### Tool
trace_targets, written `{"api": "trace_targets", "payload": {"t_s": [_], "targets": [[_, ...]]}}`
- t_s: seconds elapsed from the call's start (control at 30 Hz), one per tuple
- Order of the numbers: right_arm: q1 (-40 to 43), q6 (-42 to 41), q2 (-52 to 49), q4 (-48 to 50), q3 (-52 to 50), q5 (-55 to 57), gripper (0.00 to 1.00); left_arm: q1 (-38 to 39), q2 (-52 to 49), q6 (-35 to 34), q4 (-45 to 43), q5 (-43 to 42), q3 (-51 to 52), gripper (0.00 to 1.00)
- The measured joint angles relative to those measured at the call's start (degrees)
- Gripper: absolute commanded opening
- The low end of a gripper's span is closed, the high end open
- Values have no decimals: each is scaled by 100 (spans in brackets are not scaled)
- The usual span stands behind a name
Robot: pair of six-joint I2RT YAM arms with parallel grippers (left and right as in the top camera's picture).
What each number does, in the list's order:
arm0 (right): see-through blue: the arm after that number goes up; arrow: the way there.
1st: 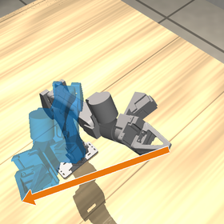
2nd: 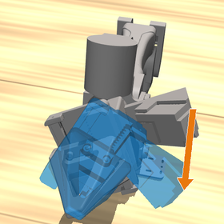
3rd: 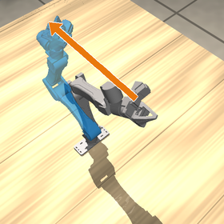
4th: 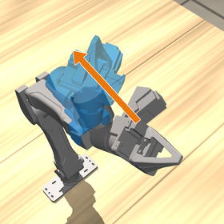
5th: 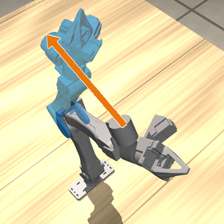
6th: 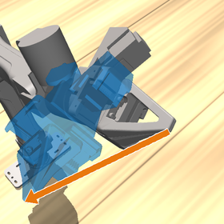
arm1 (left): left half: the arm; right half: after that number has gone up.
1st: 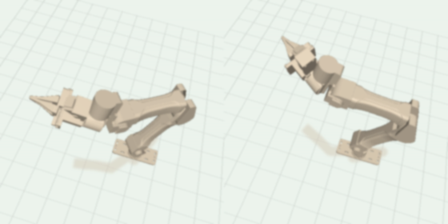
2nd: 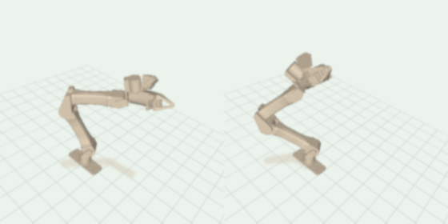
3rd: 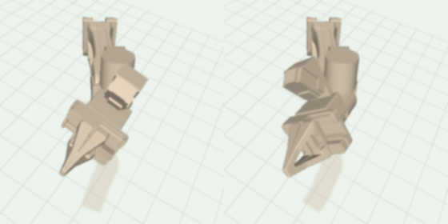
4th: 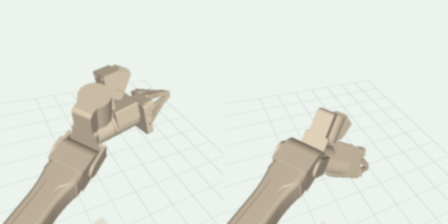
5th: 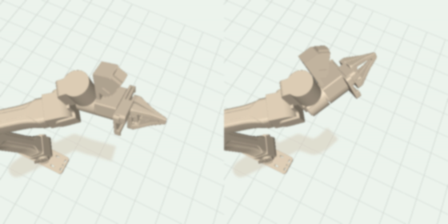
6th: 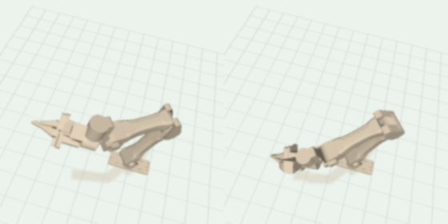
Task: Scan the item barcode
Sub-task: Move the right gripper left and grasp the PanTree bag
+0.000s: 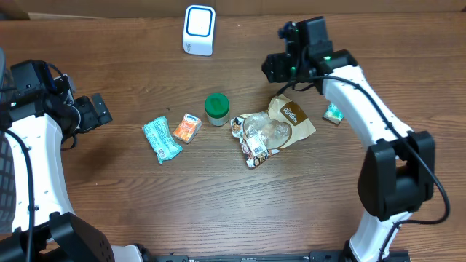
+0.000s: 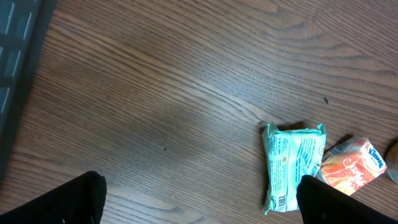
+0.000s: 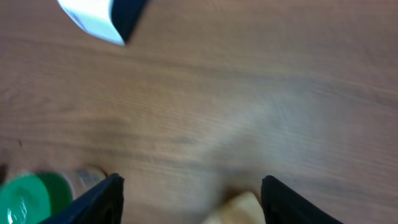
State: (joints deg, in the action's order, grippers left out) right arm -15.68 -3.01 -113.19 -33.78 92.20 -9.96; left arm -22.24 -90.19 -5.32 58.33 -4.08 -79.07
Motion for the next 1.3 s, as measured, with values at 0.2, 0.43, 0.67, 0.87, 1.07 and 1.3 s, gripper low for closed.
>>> {"api": "trace_targets", "payload": {"t_s": [0.2,0.43,0.67,0.87,1.07,1.3], "targets": [[-118,-175,-671,400,7,39,61,0,0,0,0,0,0,100],[-76,-367,-938,-249,15,39,61,0,0,0,0,0,-2,100],[297,-579,-938,-1506,17,50,61,0,0,0,2,0,0,100],[417,-603,-938,-2531,22,81,61,0,0,0,0,0,0,100],[439,-616,-938,-3569,31,87,72,0,0,0,0,0,0,100],[439,-476,-938,-4264,33,94,80,0,0,0,2,0,0,100]]}}
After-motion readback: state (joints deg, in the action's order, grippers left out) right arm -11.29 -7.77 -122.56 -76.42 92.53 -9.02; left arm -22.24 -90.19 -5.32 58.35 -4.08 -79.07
